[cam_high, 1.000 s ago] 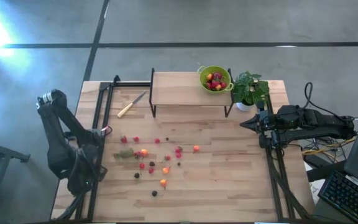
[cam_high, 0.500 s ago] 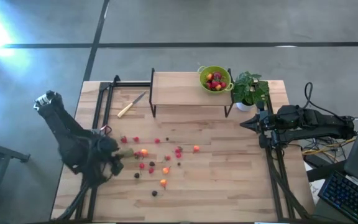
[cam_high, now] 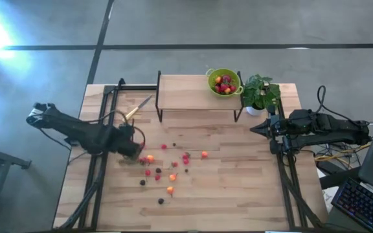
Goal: Build produce basket
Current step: Move the strawberry to the center of the table
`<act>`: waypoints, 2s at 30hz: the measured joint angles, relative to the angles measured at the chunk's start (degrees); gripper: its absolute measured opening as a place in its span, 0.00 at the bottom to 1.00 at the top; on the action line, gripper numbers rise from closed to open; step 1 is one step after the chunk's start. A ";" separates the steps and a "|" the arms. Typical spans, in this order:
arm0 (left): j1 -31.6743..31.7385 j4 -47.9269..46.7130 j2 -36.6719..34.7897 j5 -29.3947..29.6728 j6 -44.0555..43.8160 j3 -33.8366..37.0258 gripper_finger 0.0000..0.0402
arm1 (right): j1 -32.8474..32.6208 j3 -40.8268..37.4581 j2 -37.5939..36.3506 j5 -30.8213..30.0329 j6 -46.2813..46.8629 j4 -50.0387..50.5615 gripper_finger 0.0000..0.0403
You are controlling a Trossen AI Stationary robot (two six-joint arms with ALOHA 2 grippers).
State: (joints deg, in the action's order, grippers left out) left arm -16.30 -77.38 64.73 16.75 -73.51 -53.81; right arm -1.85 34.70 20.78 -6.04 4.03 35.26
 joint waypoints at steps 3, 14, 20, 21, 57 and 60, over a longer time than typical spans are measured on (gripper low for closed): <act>4.58 -0.35 0.00 -0.88 1.50 1.39 0.61 | 0.00 0.01 0.00 0.02 0.00 0.00 0.02; 14.39 6.59 0.00 -4.47 5.31 9.70 0.66 | 0.00 0.02 0.00 -0.01 0.00 0.00 0.02; 16.98 14.63 0.00 -7.37 6.89 15.85 0.66 | 0.00 0.00 0.00 0.02 0.00 0.01 0.02; 17.21 15.54 0.00 -7.55 7.15 16.90 0.66 | 0.00 0.00 0.00 0.00 0.00 0.00 0.02; 17.79 32.63 0.17 -9.37 6.41 27.09 0.41 | -0.01 -0.01 0.00 0.02 0.00 0.00 0.02; 17.80 32.66 0.17 -9.76 6.85 26.90 0.37 | -0.01 0.00 0.00 0.01 0.00 0.00 0.02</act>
State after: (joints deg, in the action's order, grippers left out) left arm 1.50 -44.72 64.90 7.00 -66.67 -26.91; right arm -1.86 34.71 20.78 -6.03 4.03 35.26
